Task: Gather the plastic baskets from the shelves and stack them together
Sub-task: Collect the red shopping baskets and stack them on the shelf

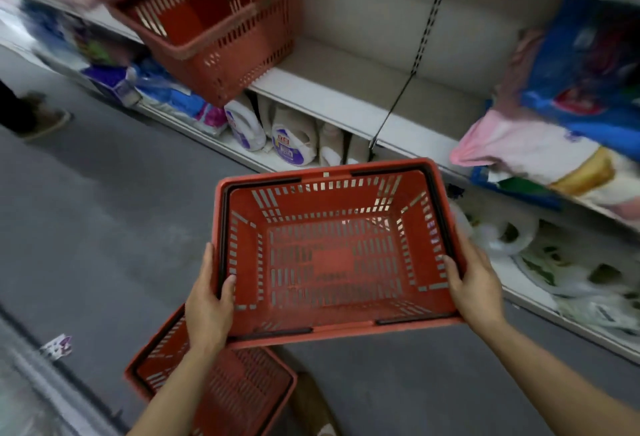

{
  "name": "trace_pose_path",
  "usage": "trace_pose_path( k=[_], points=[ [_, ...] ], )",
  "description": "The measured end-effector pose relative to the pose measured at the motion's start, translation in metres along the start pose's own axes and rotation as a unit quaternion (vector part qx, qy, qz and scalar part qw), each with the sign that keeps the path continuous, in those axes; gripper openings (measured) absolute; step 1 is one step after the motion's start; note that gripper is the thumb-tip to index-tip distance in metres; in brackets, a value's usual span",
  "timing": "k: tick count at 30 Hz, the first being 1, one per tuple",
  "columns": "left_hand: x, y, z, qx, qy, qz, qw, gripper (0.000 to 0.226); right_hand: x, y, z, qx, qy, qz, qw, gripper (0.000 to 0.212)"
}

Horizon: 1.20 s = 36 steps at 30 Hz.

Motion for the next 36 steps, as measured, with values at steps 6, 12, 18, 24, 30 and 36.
trace_pose_path(
  k=[6, 12, 18, 24, 30, 36],
  points=[
    [0.054, 0.049, -0.066, 0.038, -0.031, -0.032, 0.998, 0.071, 0.037, 0.092, 0.007, -0.011, 0.041, -0.053, 0.998, 0.065],
    [0.114, 0.107, -0.157, 0.062, -0.068, -0.082, 0.992, 0.069, 0.074, 0.206, 0.024, -0.055, 0.065, -0.107, 0.991, 0.063],
    [0.142, 0.175, -0.259, 0.061, -0.138, -0.115, 0.982, 0.066, 0.093, 0.306, 0.057, -0.096, 0.112, -0.206, 0.967, 0.061],
    [0.111, 0.193, -0.338, 0.100, -0.211, -0.106, 0.966, 0.068, 0.096, 0.388, 0.075, -0.079, 0.110, -0.294, 0.946, 0.061],
    [0.093, 0.166, -0.439, 0.093, -0.270, -0.058, 0.956, 0.065, 0.089, 0.456, 0.049, -0.067, 0.067, -0.347, 0.933, 0.053],
    [0.098, 0.114, -0.538, 0.088, -0.313, 0.006, 0.946, 0.055, 0.080, 0.534, 0.007, -0.044, 0.004, -0.370, 0.928, 0.046]
  ],
)
Point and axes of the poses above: each hand's wrist, its own x-axis away from the middle knuckle, its own y-axis out of the back of the hand, z = x × y, the point moved 1 cm from there along -x, towards the middle knuckle, and after that the axes turned 3 degrees about -y, right-handed, at the moved point
